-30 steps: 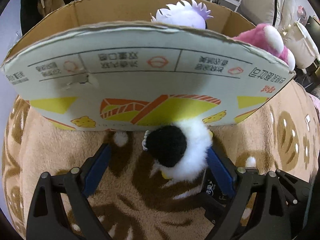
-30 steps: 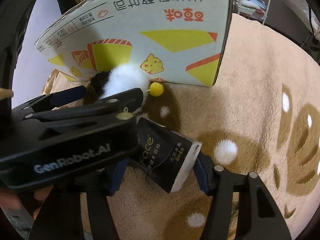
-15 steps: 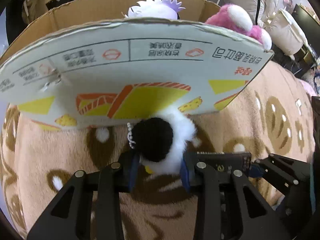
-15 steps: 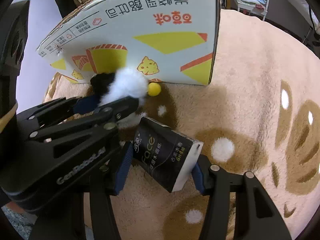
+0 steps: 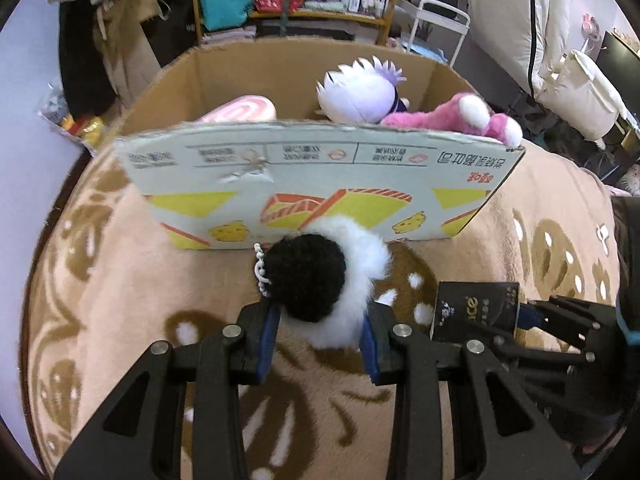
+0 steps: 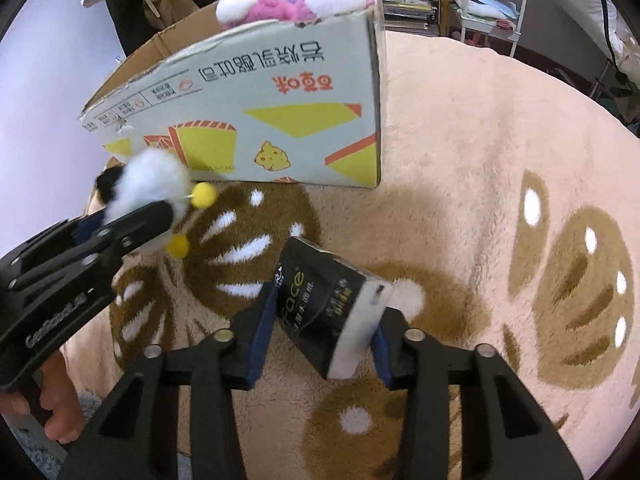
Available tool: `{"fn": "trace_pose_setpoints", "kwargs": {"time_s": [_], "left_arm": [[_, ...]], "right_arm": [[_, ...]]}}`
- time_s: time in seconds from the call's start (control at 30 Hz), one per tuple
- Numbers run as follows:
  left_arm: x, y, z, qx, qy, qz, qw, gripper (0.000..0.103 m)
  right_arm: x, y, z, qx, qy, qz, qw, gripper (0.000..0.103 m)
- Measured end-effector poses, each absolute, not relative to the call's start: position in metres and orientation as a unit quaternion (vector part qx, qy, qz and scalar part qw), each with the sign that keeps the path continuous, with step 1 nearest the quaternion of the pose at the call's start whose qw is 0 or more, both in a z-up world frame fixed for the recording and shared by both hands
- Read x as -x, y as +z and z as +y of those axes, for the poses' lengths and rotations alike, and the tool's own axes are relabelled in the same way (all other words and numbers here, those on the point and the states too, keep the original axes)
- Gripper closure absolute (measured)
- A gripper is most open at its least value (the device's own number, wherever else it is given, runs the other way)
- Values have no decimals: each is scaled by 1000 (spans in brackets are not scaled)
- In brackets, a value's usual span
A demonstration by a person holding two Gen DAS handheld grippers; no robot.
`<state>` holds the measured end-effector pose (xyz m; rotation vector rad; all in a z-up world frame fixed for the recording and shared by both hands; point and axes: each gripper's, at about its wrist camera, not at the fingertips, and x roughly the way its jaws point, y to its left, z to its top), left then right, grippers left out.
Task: Organize soft objects
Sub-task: 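Lift the plush and Face tissue pack with both tools and carry them over the box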
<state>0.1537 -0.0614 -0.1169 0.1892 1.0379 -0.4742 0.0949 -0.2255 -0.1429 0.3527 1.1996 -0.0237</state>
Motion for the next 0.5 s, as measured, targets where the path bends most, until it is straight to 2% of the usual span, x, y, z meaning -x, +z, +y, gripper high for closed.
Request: {"fn": "trace_pose_setpoints", "kwargs": {"time_s": [0.17,0.5], "left_arm": [[-147,-103,-52,-93,-212,475,849,69],[-122,-71,-50,-91,-200,423,879,69]], "right_arm": [[-98,-136,-217,-165,-4,553,817,76],[-89,-75,-221,-169,11,481,860,78]]}}
